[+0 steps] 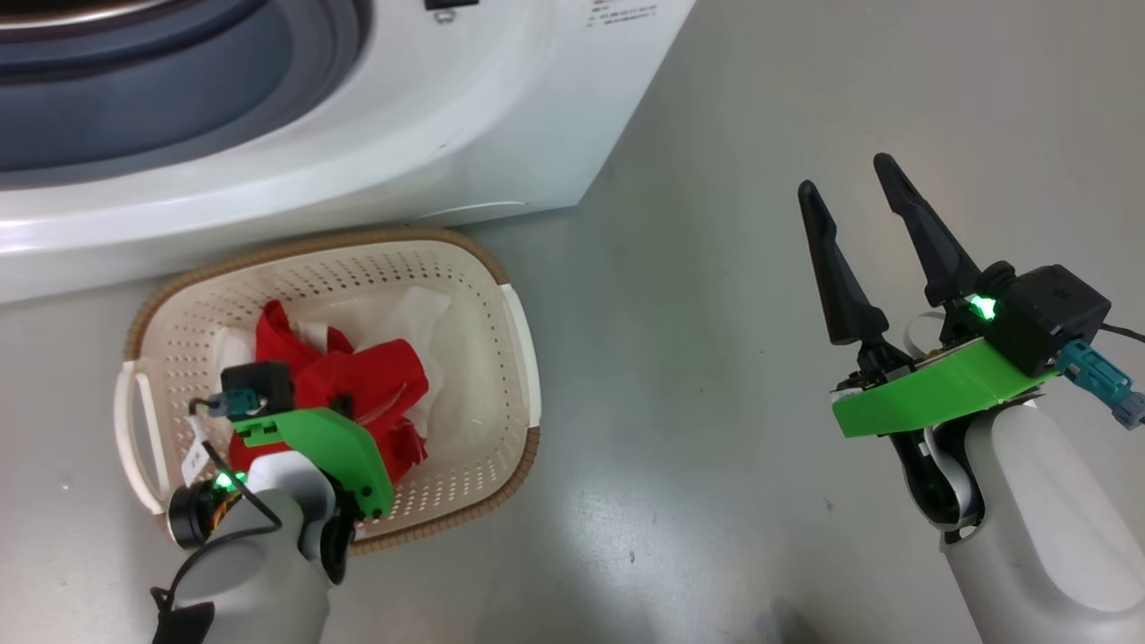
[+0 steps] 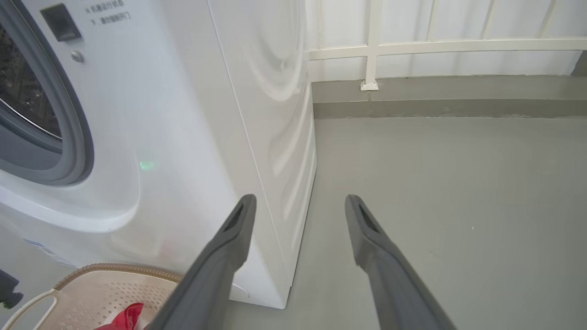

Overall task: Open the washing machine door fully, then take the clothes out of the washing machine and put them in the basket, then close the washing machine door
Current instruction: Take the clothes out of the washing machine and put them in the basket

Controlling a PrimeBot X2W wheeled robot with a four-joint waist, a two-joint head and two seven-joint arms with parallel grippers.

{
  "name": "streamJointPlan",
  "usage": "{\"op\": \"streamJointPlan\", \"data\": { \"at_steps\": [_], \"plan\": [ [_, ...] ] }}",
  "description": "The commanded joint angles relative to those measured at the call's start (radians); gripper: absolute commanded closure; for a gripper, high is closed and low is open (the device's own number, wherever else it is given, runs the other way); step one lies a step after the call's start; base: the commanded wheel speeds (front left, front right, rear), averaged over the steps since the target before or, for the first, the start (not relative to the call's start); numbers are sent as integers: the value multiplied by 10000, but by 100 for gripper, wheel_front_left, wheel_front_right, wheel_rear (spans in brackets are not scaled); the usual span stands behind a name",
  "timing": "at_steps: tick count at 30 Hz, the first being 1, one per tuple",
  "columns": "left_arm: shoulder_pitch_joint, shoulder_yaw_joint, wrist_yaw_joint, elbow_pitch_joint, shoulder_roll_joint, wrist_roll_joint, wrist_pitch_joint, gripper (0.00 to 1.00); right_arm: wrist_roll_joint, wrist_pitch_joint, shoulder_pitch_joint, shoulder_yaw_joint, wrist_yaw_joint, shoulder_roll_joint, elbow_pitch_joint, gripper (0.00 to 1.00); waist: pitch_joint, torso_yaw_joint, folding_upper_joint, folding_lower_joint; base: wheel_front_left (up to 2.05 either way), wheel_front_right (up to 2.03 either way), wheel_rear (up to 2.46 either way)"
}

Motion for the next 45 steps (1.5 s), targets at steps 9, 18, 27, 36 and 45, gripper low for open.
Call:
{"op": "streamJointPlan", "data": {
  "at_steps": [9,18,27,36,45],
  "plan": [
    [-134,-59,-63,152,268,-247,-888,0,-36,-63,95,135,75,81,-137,0,-331,76,0,0,0,0,0],
    [290,-49,-372,-21,424,-254,-1710,0,-68,-63,350,155,75,109,14,0,-1373,375,0,0,0,0,0],
    [1830,811,24,-2699,726,83,-1788,0,-123,-63,785,168,75,182,217,0,-2657,647,0,0,0,0,0],
    [3924,1781,224,-6071,774,1250,-1791,0,-219,-63,1299,28,75,281,329,0,-3756,785,0,0,0,0,0],
    [5928,2767,302,-9298,626,2403,-1791,0,-400,-63,1826,-156,75,367,344,0,-4729,634,0,0,0,0,0]
  ]
}}
